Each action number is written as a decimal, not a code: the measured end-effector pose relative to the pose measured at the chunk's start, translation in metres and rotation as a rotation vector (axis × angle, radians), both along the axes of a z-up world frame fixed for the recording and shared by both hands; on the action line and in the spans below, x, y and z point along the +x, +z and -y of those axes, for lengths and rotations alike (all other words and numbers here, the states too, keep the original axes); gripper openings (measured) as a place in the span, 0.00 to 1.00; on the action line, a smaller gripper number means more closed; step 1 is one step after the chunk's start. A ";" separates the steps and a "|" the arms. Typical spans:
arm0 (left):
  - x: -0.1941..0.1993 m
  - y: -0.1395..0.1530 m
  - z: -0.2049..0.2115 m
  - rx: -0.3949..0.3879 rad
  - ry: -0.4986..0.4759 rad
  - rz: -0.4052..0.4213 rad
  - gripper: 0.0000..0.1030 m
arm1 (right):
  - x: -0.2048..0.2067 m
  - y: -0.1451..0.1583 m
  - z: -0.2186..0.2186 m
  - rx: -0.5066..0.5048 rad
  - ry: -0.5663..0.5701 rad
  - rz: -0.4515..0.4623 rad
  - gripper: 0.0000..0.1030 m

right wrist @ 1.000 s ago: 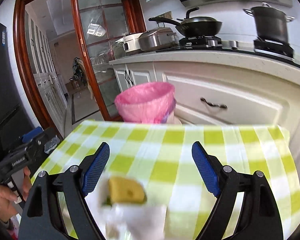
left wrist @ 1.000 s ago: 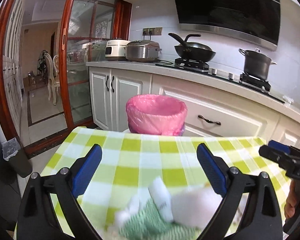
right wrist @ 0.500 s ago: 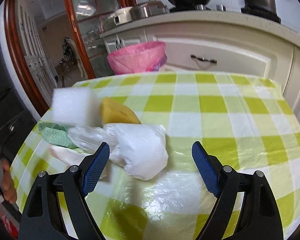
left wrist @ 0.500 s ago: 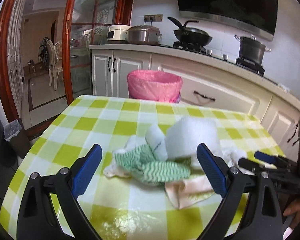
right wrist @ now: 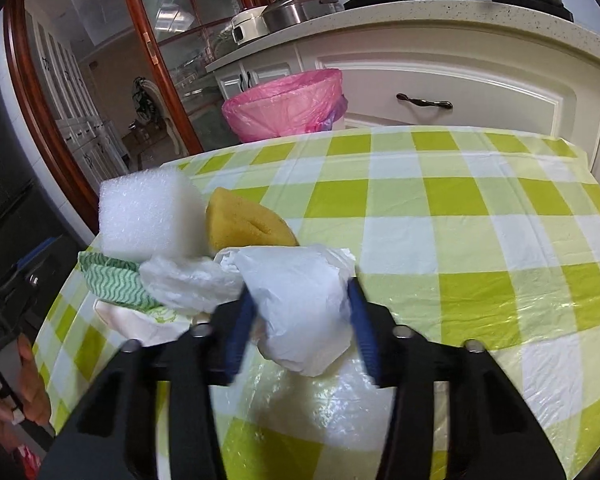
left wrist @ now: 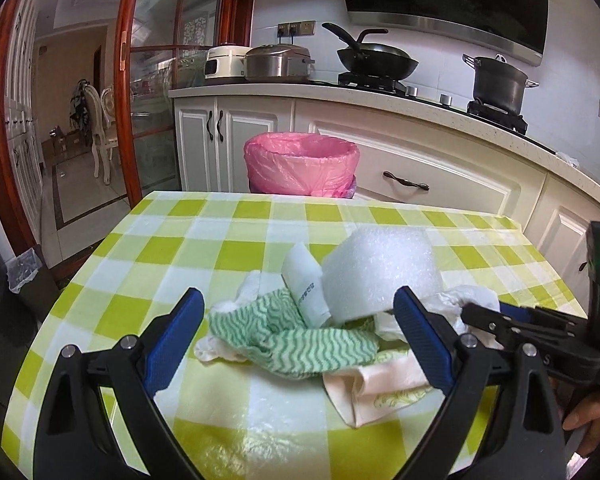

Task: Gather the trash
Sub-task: 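Grasp the white plastic bag with the right gripper while the left gripper grasps a foam block, then carry the plastic bag and foam block to the pink bin and release both, then return both tools to the table over the remaining trash, then grasp the white paper napkin with the right gripper while the left gripper grasps the green striped cloth, then carry the green cloth and paper napkin to the pink bin and release both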

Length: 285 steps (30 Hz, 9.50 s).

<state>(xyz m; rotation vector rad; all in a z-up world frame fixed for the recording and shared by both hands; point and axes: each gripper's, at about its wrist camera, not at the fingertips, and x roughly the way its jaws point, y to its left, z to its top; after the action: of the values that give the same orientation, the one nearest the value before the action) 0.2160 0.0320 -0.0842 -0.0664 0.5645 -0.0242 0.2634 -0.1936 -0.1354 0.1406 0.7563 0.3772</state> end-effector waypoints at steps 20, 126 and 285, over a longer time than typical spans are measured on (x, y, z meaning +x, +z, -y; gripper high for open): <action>0.046 -0.011 0.049 -0.025 -0.091 -0.038 0.90 | -0.037 0.020 0.069 0.041 -0.132 0.074 0.32; 0.377 0.071 -0.076 -0.018 0.048 0.122 0.77 | 0.405 0.090 -0.090 -0.002 0.017 0.204 0.46; 0.001 0.088 -0.023 -0.003 -0.062 0.170 0.03 | -0.003 0.096 -0.012 0.108 0.063 0.202 0.34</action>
<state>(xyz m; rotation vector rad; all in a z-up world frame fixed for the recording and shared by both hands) 0.2165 0.0546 0.0040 -0.0497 0.3962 -0.0900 0.2607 -0.1821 -0.0396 0.1771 0.5421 0.4851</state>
